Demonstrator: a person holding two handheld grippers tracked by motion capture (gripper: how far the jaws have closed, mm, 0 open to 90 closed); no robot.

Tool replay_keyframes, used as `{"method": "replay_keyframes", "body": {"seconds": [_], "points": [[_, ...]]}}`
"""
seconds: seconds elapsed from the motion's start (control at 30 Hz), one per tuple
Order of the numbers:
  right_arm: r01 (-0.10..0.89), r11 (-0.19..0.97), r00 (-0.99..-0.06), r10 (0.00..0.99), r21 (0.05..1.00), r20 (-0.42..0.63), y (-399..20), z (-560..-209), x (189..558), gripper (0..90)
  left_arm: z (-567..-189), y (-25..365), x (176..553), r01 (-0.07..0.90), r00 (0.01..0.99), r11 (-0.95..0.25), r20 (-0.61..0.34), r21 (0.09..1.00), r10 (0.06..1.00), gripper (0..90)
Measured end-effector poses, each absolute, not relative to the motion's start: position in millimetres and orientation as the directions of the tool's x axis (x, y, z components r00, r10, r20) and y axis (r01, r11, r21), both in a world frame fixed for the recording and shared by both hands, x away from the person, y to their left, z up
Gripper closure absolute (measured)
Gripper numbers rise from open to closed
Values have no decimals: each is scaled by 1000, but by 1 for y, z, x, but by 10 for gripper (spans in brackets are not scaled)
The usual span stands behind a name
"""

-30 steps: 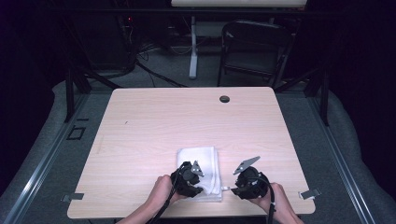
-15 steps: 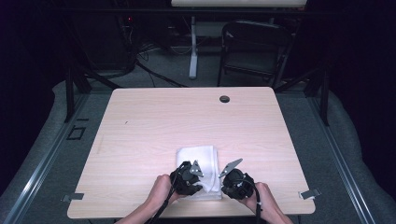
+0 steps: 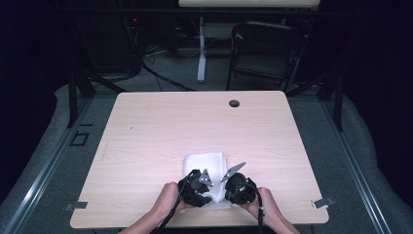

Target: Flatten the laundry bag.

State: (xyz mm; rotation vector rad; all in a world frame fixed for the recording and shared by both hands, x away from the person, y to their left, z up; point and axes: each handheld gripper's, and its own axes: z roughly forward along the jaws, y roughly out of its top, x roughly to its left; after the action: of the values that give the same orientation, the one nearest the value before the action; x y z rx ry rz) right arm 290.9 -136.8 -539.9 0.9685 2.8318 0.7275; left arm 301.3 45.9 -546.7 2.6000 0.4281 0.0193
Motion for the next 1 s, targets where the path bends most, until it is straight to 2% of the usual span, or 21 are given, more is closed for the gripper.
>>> {"method": "replay_keyframes", "body": {"seconds": [0.13,0.27,0.5,0.63,1.0], "points": [[563,675,-798,595,477,101,-139,-538,291,898,-546,41,297,282,956,-831,-66,480,287,484],[556,666,-799,593,497,100,-138,-537,290,898,-547,37,294,274,956,-837,-45,474,288,471],[554,670,-803,586,494,107,-138,-536,289,899,-548,41,295,288,947,-814,-24,505,321,673],[565,673,-797,596,477,103,-139,-541,290,900,-547,44,297,304,940,-798,-28,520,339,748],[614,632,-766,621,473,164,-144,-556,294,900,-542,48,297,310,935,-783,-22,539,355,791]]}}
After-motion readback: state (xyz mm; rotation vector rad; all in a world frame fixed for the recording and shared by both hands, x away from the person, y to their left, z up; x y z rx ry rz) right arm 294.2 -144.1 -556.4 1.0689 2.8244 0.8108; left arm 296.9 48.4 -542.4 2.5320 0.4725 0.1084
